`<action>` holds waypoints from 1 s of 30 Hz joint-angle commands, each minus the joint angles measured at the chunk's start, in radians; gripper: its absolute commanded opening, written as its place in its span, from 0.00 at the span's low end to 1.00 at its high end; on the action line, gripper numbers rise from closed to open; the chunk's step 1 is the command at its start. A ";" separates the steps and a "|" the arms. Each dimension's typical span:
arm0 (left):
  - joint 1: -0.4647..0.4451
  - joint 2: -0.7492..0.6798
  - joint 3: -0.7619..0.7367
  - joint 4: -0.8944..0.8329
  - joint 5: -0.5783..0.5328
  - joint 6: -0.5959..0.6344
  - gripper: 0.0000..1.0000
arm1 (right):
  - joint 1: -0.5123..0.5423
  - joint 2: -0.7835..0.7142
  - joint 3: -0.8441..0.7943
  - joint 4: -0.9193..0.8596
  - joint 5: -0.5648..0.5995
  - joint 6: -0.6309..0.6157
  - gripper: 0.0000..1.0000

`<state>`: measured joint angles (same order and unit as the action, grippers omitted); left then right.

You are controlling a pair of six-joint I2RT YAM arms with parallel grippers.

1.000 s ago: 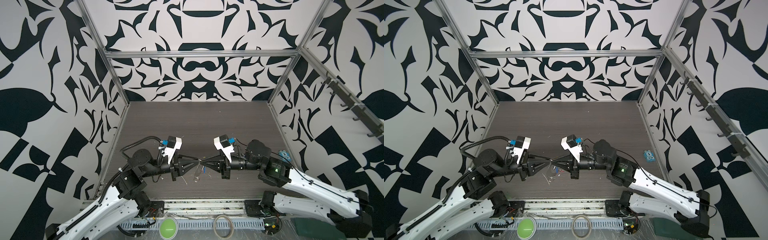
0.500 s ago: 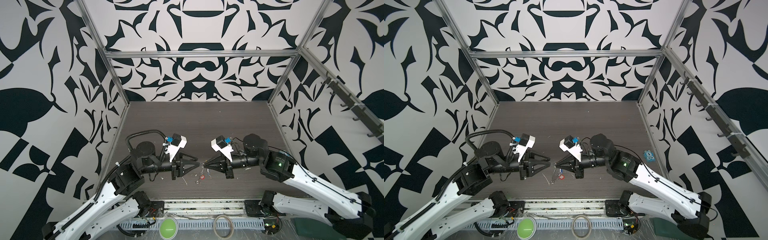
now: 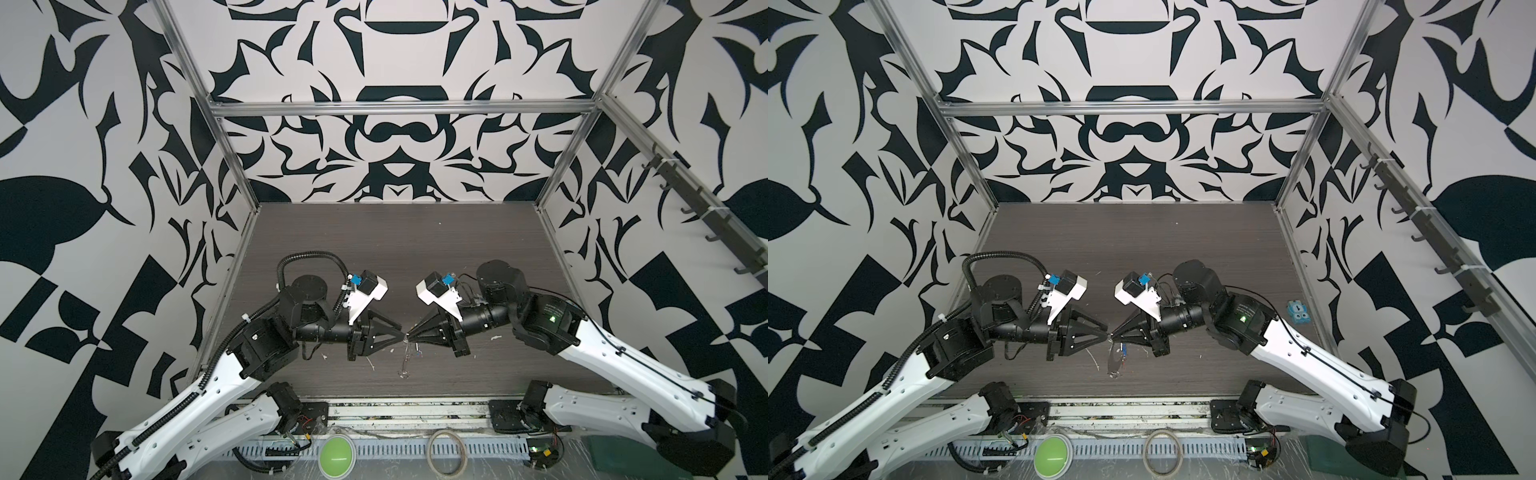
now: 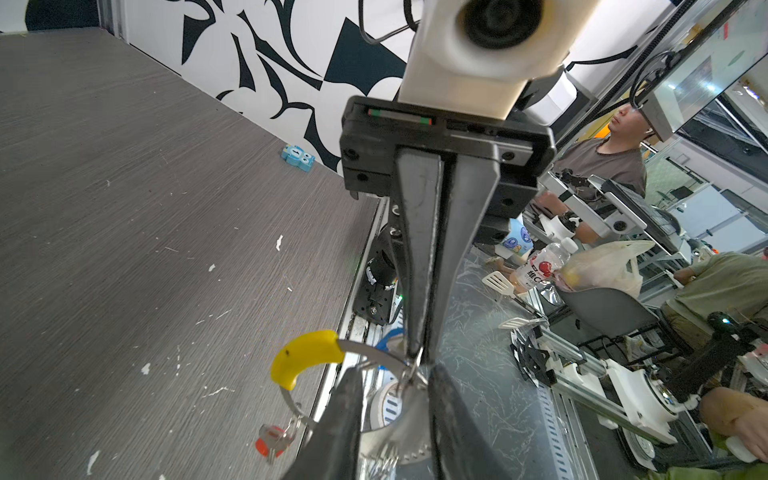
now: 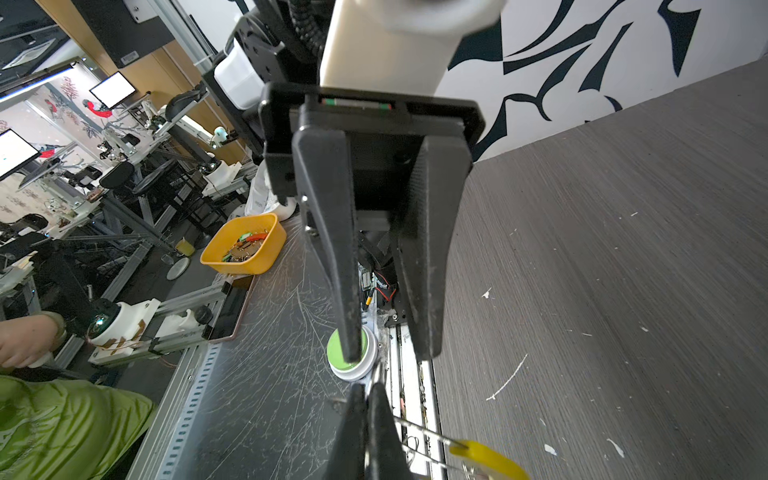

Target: Remove the keys from the keyring

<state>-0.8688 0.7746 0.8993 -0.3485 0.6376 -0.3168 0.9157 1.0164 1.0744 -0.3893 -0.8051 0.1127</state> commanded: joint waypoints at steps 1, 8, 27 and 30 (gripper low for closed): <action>0.002 0.006 0.036 -0.019 0.037 0.014 0.24 | -0.004 -0.003 0.052 0.031 -0.034 -0.014 0.00; 0.002 0.014 0.035 -0.021 0.050 0.015 0.19 | -0.007 -0.002 0.052 0.037 -0.011 -0.011 0.00; 0.002 0.023 -0.001 0.089 0.007 -0.004 0.00 | -0.008 0.020 0.041 0.094 0.049 0.053 0.13; 0.002 -0.010 -0.025 0.129 -0.033 -0.007 0.00 | -0.005 -0.008 0.022 0.123 0.103 0.069 0.35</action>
<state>-0.8680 0.7914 0.8955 -0.3069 0.6441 -0.3161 0.9051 1.0348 1.0794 -0.3653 -0.7620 0.1696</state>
